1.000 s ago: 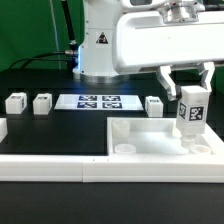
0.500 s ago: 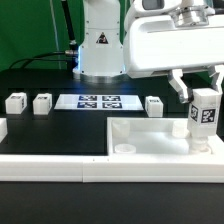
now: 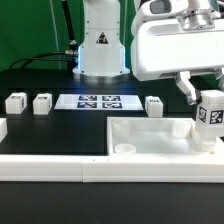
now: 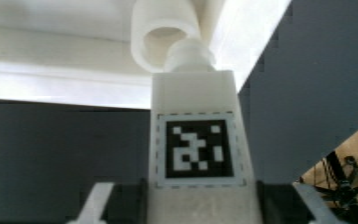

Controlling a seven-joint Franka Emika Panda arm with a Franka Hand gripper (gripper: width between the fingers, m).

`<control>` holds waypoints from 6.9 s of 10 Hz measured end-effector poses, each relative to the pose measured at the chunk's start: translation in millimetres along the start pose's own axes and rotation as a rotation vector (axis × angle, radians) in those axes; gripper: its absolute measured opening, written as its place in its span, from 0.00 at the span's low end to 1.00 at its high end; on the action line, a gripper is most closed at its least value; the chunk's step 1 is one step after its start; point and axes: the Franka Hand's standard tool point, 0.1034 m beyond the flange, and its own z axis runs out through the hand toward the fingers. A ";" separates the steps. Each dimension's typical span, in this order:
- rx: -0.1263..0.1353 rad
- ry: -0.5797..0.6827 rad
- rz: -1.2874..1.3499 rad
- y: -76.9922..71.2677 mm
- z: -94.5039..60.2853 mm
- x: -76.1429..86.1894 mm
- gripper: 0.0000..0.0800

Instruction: Assemble square table

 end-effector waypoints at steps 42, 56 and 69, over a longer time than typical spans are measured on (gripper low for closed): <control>0.104 -0.620 0.138 1.0 8.0 -15.7 0.81; 0.001 -0.578 0.268 19.2 29.2 0.7 0.36; -0.394 -0.527 1.660 26.1 29.5 -6.6 0.36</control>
Offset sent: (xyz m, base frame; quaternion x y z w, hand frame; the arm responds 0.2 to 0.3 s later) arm -0.0077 -0.0044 0.0052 -0.0030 -0.0406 -0.0085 0.9991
